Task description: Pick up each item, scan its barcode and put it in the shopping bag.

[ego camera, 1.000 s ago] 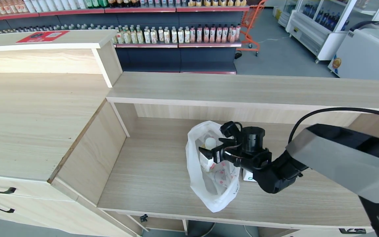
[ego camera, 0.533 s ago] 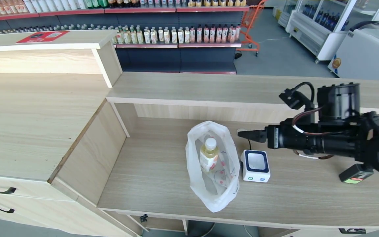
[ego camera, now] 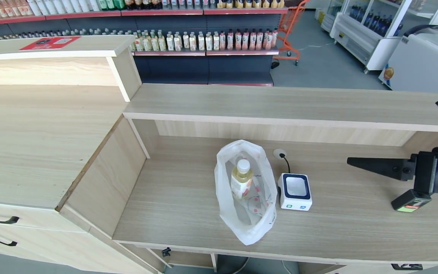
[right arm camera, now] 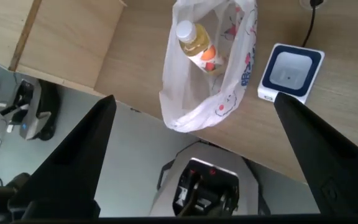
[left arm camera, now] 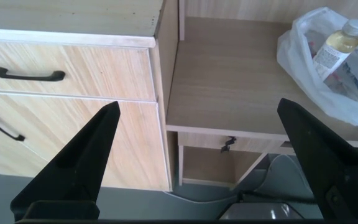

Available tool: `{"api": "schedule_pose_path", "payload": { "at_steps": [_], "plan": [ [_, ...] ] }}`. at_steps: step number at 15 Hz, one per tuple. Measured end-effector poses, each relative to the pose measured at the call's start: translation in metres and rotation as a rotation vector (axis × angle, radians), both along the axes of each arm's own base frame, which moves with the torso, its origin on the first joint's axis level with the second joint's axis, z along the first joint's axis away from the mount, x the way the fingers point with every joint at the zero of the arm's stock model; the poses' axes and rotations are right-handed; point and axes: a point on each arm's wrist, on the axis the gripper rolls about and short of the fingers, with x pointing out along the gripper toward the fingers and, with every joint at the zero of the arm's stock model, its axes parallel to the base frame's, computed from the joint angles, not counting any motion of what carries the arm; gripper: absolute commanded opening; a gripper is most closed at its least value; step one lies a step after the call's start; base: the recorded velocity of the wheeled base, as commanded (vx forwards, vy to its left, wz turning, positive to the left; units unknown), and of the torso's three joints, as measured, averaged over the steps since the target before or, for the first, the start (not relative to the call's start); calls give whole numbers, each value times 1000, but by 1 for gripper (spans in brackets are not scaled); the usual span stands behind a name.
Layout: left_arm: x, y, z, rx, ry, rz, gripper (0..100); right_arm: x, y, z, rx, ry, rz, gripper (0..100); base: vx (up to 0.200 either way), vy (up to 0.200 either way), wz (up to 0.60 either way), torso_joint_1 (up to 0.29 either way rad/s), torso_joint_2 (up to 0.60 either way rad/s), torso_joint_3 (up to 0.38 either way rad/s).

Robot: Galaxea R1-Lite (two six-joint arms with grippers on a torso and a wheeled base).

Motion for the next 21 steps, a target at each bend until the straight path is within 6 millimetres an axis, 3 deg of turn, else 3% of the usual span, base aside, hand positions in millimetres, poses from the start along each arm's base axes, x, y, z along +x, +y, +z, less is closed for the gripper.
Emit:
{"api": "schedule_pose_path", "payload": {
  "at_steps": [5, 8, 18, 21],
  "plan": [
    [1, 0, 0, 1, 9, -1, 100, -3, -16, -1, -4, 16, -92, 100, 0, -200, 0, 6, 2, 0],
    [0, 0, 0, 0, 3, 0, 100, -2, -23, -2, -6, 29, -133, 100, 0, 0, 0, 0, 0, 0],
    [0, 0, 0, 5, 0, 0, 100, 4, -30, -15, -42, 68, -160, 100, -200, 0, 0, 4, 2, 2],
    [0, 0, 0, 1, 0, 0, 100, 8, -33, -17, -54, 77, -173, 100, 0, -67, 0, -4, -1, -1]
  ]
}}
